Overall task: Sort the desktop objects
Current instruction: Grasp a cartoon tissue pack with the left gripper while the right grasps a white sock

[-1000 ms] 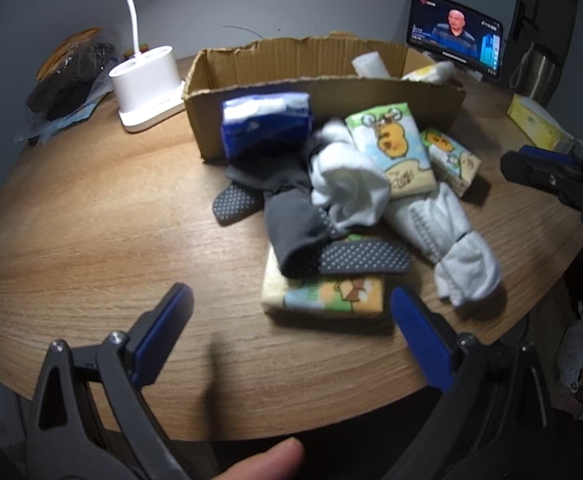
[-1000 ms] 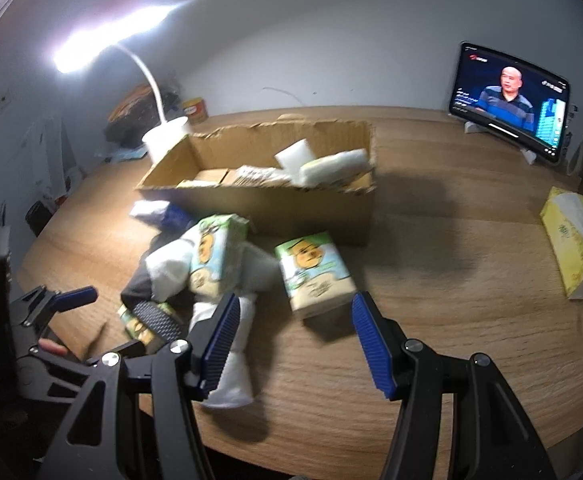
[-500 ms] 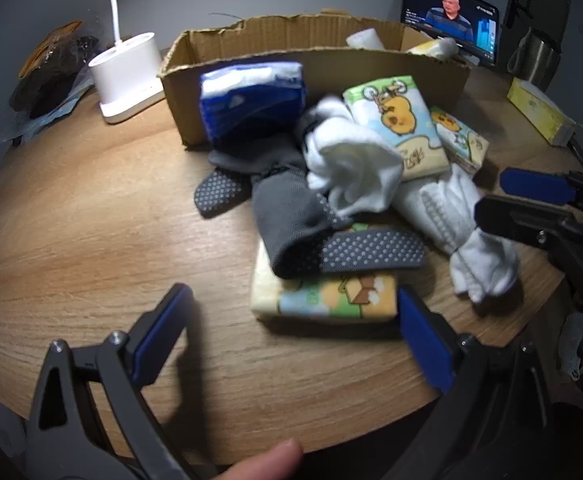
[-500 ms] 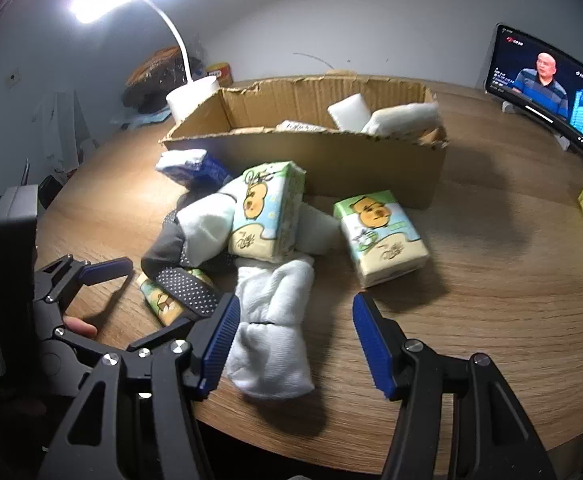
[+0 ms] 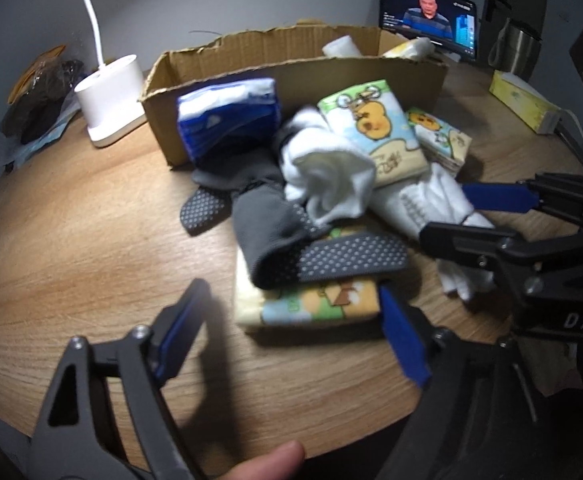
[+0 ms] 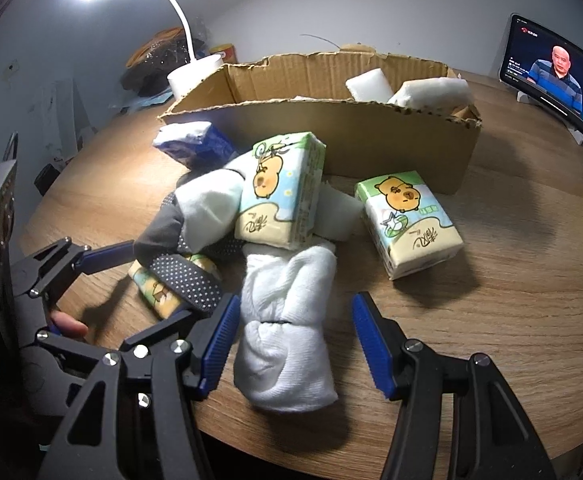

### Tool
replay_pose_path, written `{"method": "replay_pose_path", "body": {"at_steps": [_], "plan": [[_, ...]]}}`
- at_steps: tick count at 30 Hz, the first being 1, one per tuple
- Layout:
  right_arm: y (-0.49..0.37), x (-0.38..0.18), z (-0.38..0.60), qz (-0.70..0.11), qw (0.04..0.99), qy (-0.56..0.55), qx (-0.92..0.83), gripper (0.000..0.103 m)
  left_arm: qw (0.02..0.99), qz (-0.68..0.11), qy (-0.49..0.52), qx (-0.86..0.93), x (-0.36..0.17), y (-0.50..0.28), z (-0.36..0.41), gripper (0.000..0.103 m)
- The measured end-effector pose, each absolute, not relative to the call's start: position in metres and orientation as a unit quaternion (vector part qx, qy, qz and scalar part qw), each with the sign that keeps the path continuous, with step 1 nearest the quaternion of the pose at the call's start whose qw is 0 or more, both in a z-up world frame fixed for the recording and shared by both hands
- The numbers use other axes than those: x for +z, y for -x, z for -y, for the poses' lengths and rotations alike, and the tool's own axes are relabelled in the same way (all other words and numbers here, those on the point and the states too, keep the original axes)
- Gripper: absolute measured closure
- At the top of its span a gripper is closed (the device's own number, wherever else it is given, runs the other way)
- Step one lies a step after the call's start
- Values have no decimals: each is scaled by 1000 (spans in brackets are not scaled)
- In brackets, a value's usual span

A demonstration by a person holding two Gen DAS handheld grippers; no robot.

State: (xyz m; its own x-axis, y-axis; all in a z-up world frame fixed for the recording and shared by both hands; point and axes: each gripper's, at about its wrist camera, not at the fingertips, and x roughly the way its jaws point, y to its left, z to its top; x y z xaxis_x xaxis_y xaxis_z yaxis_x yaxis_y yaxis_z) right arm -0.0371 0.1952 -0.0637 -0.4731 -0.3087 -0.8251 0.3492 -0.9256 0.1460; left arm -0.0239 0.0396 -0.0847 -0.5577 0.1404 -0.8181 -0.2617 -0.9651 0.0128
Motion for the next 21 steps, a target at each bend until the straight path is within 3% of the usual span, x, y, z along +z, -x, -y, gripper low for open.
{"method": "replay_pose_path", "body": {"at_steps": [1, 21], "plan": [[37, -64, -195, -22, 192, -476, -858, 0, 120, -62, 456, 880, -84, 24, -40, 36], [17, -51, -216, -37, 190, -446, -874, 0, 99, -47, 442, 890, -52, -1, -28, 38]]}}
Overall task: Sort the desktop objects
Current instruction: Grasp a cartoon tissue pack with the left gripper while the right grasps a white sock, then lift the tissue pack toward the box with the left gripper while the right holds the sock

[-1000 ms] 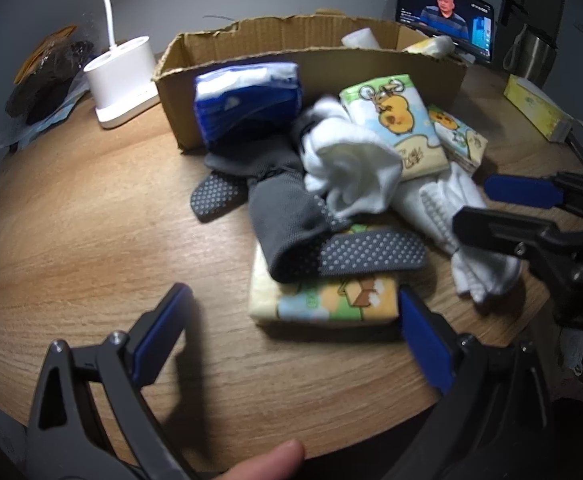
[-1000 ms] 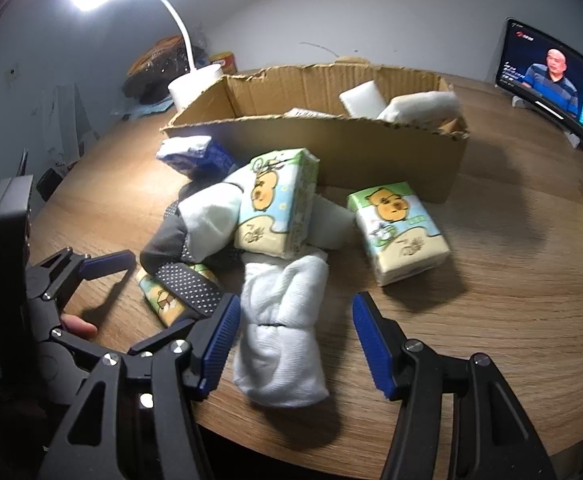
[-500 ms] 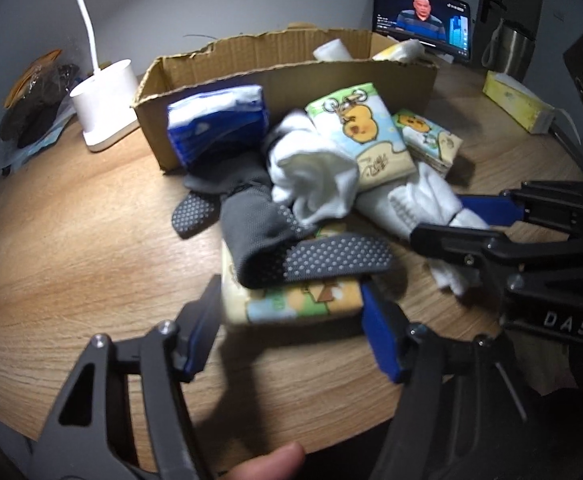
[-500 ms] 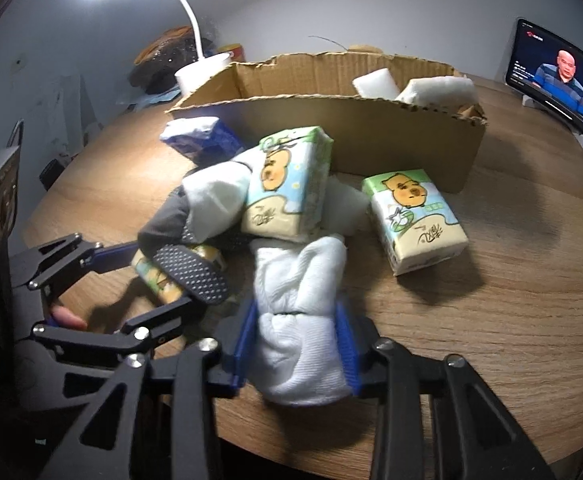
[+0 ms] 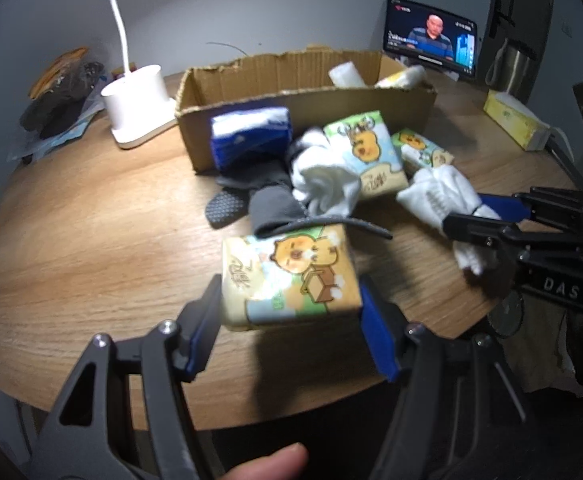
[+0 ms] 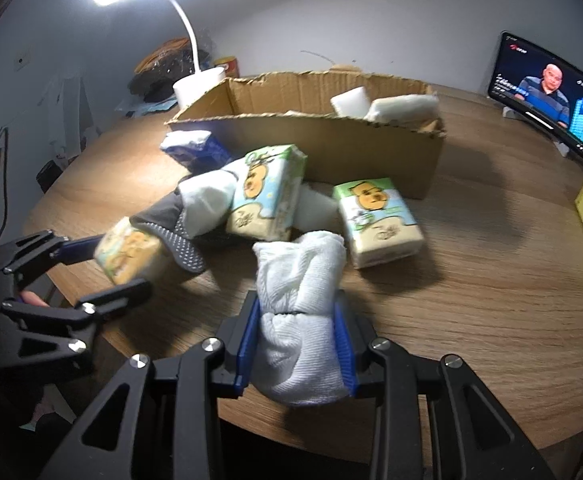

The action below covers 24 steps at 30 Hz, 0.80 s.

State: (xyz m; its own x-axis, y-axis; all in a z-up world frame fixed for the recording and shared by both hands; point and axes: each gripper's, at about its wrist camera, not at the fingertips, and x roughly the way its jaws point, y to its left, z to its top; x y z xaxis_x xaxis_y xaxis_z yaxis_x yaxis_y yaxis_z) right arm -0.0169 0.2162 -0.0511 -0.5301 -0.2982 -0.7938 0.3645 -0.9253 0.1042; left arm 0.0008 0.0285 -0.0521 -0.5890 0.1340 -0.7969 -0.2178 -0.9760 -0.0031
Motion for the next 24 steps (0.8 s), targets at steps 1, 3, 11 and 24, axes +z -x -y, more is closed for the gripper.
{"method": "replay_pose_path", "body": {"at_steps": [1, 3, 11, 24], "plan": [[16, -49, -218, -37, 187, -444, -875, 0, 98, -47, 438, 892, -48, -3, -28, 38], [15, -45, -223, -36, 180, -438, -880, 0, 103, -48, 432, 895, -43, -5, -28, 38], [14, -27, -238, -28, 164, -415, -895, 0, 92, -38, 407, 908, -16, -5, -21, 38], [27, -1, -252, -23, 162, -383, -909, 0, 88, -39, 373, 923, 21, 14, -28, 38]]}}
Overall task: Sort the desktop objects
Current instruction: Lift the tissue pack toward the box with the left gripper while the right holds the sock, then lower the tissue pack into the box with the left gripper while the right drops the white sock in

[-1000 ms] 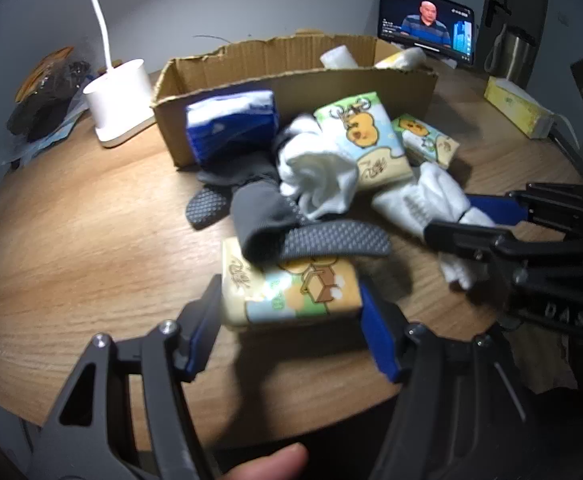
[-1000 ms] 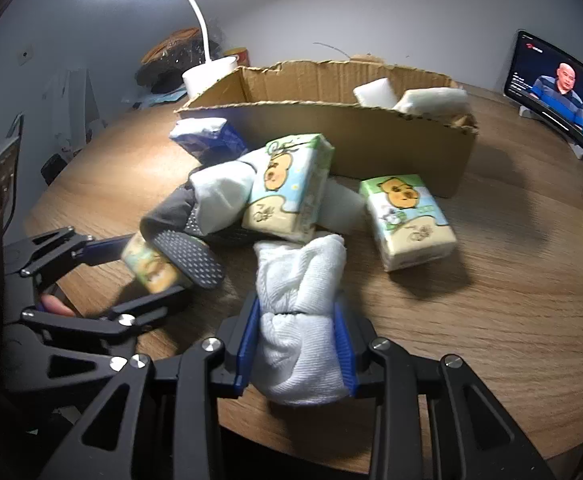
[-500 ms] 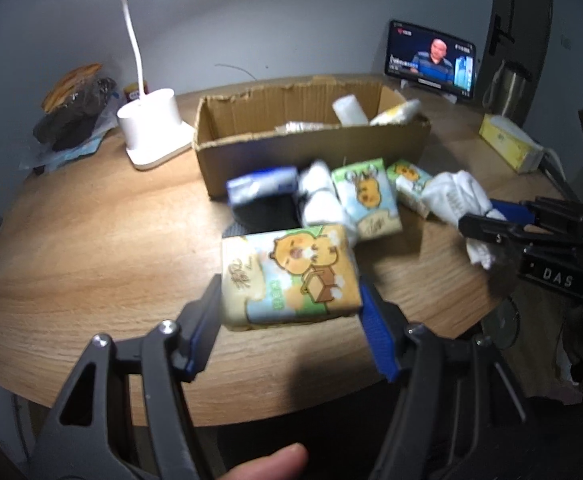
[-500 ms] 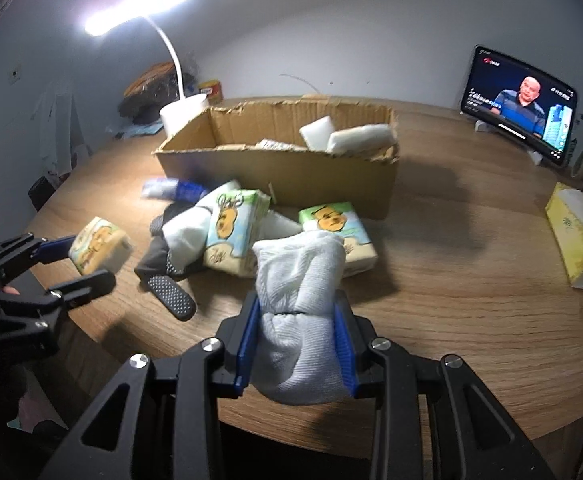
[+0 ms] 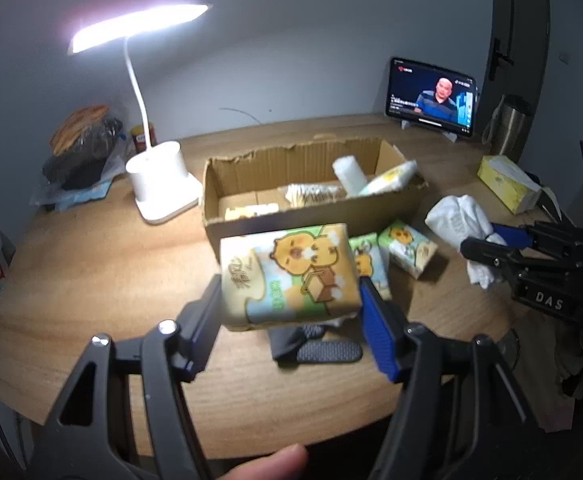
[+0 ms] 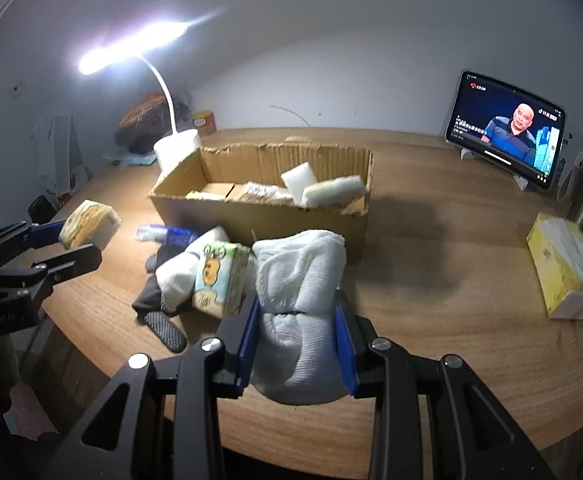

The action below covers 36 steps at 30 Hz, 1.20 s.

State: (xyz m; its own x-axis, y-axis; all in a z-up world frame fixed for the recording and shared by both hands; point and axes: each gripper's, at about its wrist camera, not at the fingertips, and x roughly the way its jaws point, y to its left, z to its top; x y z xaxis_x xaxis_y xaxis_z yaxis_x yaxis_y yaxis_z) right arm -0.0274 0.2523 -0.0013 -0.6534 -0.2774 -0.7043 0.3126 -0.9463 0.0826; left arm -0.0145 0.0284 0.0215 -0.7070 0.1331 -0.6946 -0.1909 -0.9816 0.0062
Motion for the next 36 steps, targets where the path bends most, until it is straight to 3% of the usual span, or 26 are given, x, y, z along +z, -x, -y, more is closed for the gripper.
{"method": "replay_pose_path", "body": {"at_steps": [36], "plan": [[126, 0, -247, 6, 143, -407, -902, 0, 98, -18, 381, 919, 14, 94, -30, 37]]}}
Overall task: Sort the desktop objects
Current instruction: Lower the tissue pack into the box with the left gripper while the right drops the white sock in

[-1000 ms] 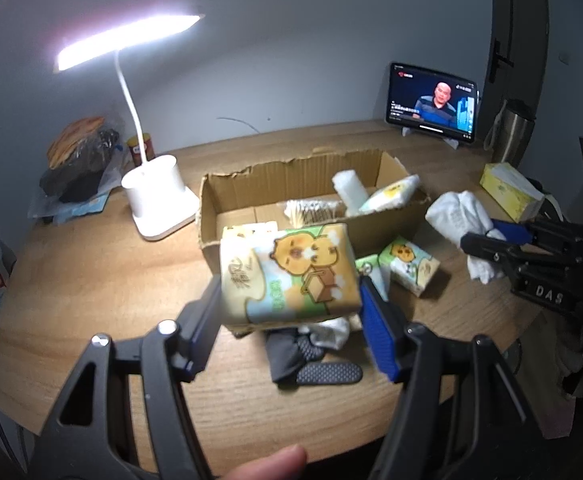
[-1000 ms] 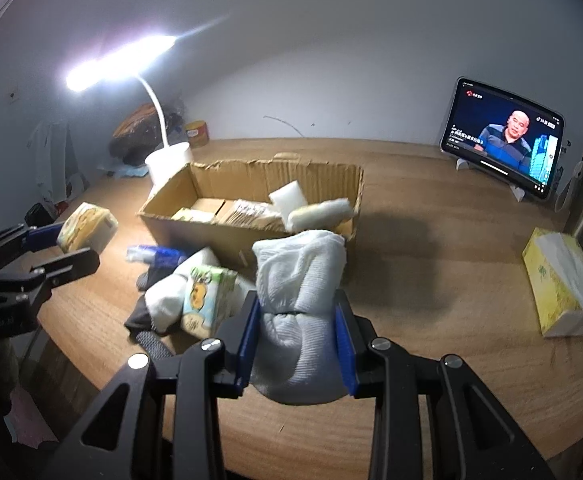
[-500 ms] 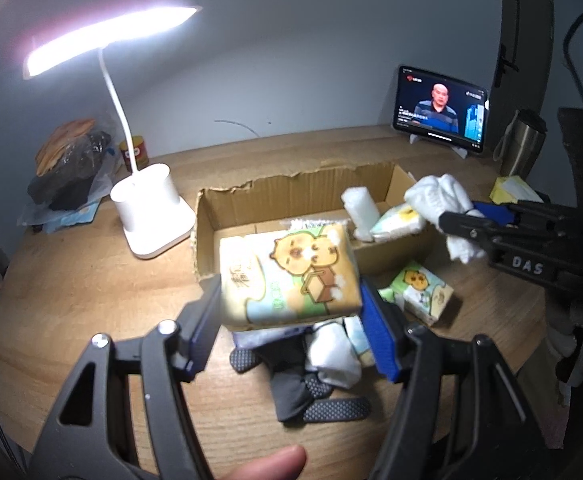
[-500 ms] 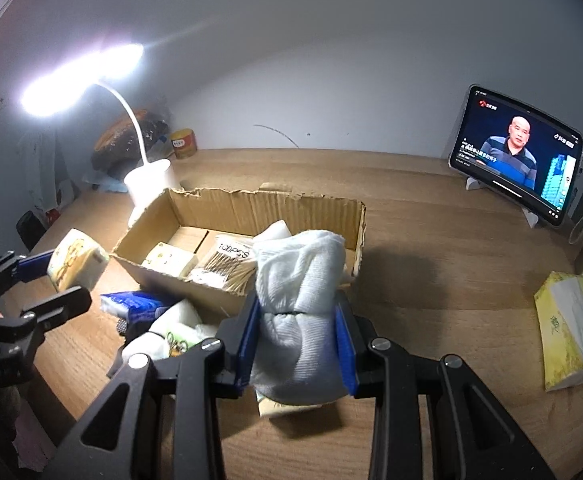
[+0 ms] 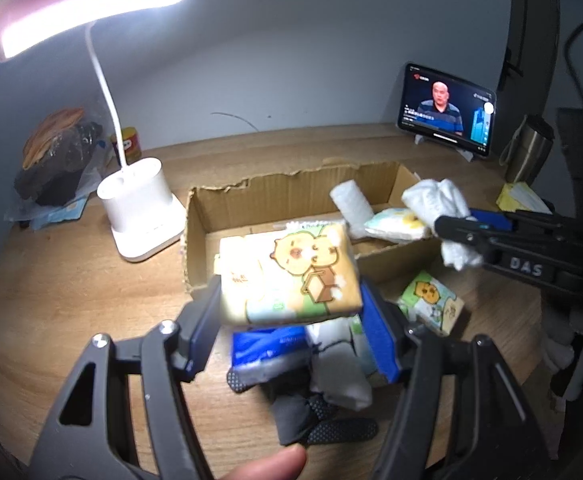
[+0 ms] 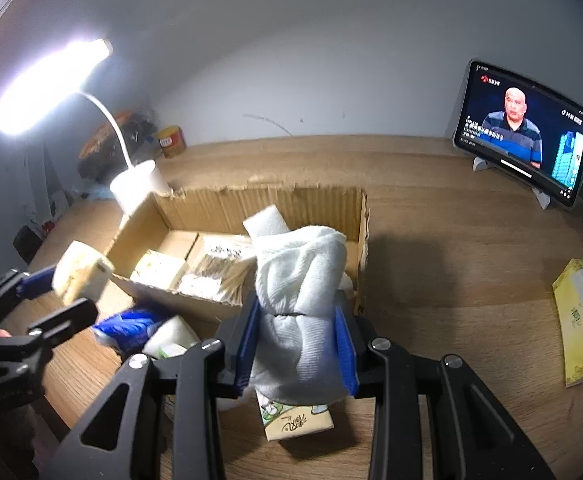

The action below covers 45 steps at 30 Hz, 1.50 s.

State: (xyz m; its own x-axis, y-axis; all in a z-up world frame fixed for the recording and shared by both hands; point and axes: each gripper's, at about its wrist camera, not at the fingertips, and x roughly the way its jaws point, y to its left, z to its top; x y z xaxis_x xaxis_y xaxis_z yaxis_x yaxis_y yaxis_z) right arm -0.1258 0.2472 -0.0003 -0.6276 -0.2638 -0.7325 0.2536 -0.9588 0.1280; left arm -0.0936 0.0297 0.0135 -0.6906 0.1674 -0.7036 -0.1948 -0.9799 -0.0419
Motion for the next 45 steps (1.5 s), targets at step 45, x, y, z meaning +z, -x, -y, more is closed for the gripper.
{"method": "replay_pose_path", "body": {"at_steps": [45], "plan": [[192, -34, -229, -7, 129, -410, -903, 0, 19, -7, 452, 892, -45, 211, -17, 36]]}}
